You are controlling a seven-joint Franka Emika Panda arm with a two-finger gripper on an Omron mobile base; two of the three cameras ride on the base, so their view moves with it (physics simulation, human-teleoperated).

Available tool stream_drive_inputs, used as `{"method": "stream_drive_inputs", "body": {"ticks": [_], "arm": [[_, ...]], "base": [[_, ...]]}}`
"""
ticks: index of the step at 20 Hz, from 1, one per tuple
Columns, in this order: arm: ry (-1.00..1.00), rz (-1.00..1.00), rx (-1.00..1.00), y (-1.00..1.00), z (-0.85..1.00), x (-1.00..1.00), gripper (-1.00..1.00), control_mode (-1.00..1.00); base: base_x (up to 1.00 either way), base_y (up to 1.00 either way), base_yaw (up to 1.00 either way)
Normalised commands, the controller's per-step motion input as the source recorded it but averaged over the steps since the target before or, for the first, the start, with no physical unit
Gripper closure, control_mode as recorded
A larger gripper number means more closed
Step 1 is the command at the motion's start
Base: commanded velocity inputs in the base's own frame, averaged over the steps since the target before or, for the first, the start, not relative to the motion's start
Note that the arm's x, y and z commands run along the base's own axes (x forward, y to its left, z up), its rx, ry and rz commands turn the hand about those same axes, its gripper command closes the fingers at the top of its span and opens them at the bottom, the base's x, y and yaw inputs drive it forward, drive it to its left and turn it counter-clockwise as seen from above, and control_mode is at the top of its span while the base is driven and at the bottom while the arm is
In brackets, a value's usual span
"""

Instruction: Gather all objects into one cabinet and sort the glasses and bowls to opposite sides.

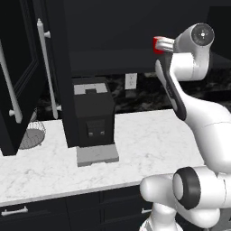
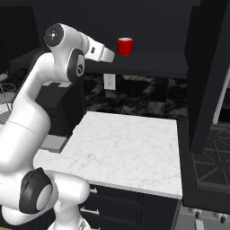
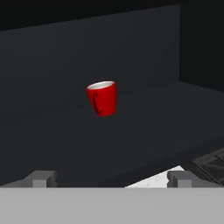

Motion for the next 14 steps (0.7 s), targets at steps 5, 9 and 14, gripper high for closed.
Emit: {"method": "stream_drive_inputs", "body": {"ticks": [5, 9, 14], "arm": [[0.00, 0.00, -0.03, 0.00, 0.00, 0.24, -1.00, -1.00], [0.00, 0.00, -0.01, 0.00, 0.00, 0.16, -1.00, -1.00], [0.04, 0.00, -0.03, 0.00, 0.00, 0.23, -1.00, -1.00]], "base": [[0.00, 0.00, 0.00], [0.00, 0.00, 0.00], [0.00, 0.00, 0.00]]}}
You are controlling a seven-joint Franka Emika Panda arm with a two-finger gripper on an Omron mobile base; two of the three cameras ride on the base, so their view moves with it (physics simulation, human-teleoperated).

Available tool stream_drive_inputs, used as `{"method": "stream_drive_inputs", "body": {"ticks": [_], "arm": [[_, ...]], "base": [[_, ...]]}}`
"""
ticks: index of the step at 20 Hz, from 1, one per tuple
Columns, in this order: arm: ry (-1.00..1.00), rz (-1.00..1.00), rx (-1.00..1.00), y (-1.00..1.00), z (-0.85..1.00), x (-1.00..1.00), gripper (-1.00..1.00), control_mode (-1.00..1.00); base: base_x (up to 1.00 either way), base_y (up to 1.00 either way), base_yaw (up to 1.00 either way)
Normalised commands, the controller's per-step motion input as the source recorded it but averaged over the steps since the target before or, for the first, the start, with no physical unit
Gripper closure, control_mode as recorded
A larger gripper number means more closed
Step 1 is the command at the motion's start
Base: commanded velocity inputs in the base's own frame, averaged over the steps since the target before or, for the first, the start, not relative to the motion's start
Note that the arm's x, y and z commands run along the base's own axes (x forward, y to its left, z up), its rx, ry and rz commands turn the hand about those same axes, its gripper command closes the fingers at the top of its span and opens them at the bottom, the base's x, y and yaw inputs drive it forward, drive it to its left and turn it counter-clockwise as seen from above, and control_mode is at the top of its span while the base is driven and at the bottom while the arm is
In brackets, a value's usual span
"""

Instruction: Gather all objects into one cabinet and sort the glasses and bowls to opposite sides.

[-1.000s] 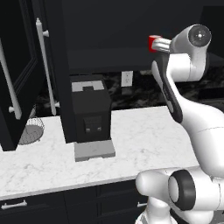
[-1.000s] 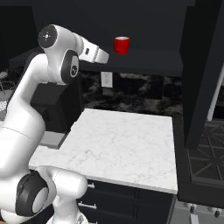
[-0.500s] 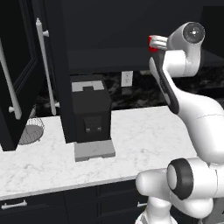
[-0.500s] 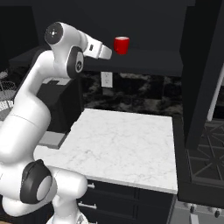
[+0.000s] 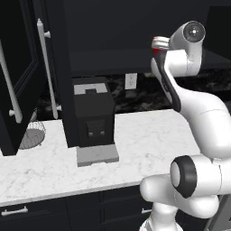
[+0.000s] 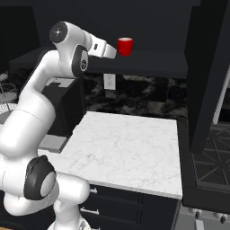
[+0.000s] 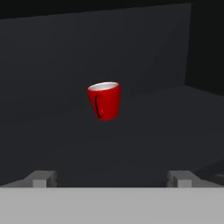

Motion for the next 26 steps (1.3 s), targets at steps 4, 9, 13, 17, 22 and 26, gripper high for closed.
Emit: {"method": "stream_drive_inputs", "body": {"ticks": [4, 9, 13, 17, 22, 26], "arm": [[0.08, 0.00, -0.03, 0.00, 0.00, 0.19, -1.00, -1.00], [0.03, 0.00, -0.02, 0.00, 0.00, 0.29, -1.00, -1.00], [0.00, 0.00, 0.00, 0.00, -0.04, 0.26, -1.00, -1.00], [0.00, 0.00, 0.00, 0.00, -0.22, 0.26, -1.00, -1.00], [0.00, 0.00, 0.00, 0.00, -0.11, 0.29, -1.00, -1.00], [0.00, 0.00, 0.00, -0.04, 0.00, 0.32, -1.00, -1.00]], "base": [[0.00, 0.00, 0.00], [0.00, 0.00, 0.00], [0.00, 0.00, 0.00], [0.00, 0.00, 0.00], [0.00, 0.00, 0.00], [0.00, 0.00, 0.00]]}}
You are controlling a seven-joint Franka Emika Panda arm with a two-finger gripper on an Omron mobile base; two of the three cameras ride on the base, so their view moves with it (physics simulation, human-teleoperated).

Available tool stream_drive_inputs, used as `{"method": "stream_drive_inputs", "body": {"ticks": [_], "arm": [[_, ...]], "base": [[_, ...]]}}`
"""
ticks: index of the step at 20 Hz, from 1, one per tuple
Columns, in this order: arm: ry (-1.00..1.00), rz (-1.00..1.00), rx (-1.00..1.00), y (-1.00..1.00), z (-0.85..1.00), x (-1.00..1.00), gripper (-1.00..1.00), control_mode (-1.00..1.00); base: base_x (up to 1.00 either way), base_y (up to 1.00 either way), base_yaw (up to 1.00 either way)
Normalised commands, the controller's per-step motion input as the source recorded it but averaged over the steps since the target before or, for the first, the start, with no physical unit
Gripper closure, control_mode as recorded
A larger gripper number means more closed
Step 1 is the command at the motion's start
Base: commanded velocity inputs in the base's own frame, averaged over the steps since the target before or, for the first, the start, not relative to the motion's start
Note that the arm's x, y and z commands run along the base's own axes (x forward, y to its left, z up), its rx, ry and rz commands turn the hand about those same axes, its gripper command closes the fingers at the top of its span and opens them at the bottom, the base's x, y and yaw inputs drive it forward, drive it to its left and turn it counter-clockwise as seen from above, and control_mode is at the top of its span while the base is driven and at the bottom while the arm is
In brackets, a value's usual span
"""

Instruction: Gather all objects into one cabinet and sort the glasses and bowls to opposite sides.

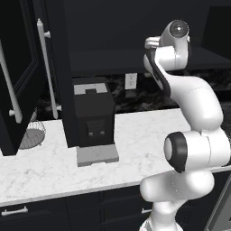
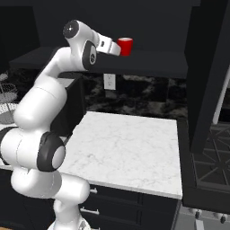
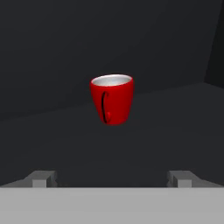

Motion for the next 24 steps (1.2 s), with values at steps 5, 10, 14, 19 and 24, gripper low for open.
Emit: {"method": "stream_drive_inputs", "body": {"ticks": [5, 10, 14, 19, 24], "arm": [[0.00, 0.00, 0.00, -0.01, 0.00, 0.23, -1.00, -1.00], [0.00, 0.00, 0.00, -0.08, 0.00, 0.23, -1.00, -1.00], [0.00, 0.00, 0.00, -0.11, 0.00, 0.34, -1.00, -1.00], [0.00, 0.00, 0.00, -0.05, 0.00, 0.23, -1.00, -1.00], [0.00, -0.04, 0.00, -0.02, 0.00, 0.11, -1.00, -1.00]], "base": [[0.00, 0.00, 0.00], [0.00, 0.00, 0.00], [0.00, 0.00, 0.00], [0.00, 0.00, 0.00], [0.00, 0.00, 0.00]]}}
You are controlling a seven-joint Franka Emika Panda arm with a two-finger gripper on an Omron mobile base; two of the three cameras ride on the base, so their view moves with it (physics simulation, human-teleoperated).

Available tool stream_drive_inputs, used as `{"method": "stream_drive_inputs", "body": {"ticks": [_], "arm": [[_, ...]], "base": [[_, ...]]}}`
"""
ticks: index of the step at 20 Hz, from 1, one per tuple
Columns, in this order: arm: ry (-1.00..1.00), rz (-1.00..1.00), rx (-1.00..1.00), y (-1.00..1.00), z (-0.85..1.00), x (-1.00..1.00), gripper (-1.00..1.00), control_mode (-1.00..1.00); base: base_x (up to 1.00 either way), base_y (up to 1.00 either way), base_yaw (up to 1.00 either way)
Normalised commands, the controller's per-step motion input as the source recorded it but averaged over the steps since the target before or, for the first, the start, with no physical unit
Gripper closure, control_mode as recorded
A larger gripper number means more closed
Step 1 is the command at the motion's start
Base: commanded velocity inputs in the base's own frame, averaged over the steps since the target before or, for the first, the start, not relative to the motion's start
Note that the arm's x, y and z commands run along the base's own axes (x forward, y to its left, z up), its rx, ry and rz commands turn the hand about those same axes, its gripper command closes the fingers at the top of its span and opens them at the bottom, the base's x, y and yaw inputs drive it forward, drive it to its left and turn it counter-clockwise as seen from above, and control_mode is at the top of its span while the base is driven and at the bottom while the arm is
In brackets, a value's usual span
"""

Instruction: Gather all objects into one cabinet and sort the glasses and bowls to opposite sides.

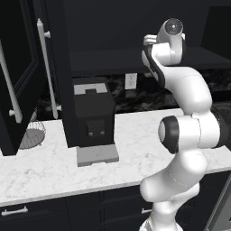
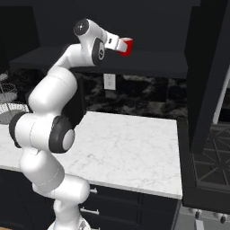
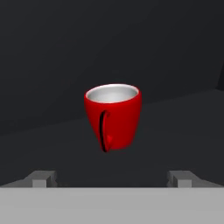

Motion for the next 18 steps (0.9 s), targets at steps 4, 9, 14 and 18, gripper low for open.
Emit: {"method": "stream_drive_inputs", "body": {"ticks": [4, 9, 14, 18], "arm": [[0.01, -0.09, 0.00, 0.00, -0.02, 0.11, -1.00, -1.00], [0.01, -0.09, 0.00, 0.00, -0.12, 0.15, -1.00, -1.00], [0.01, -0.04, 0.00, 0.00, -0.02, 0.22, -1.00, -1.00], [0.02, 0.00, 0.00, 0.00, 0.00, 0.18, -1.00, -1.00]], "base": [[0.00, 0.00, 0.00], [0.00, 0.00, 0.00], [0.00, 0.00, 0.00], [0.00, 0.00, 0.00]]}}
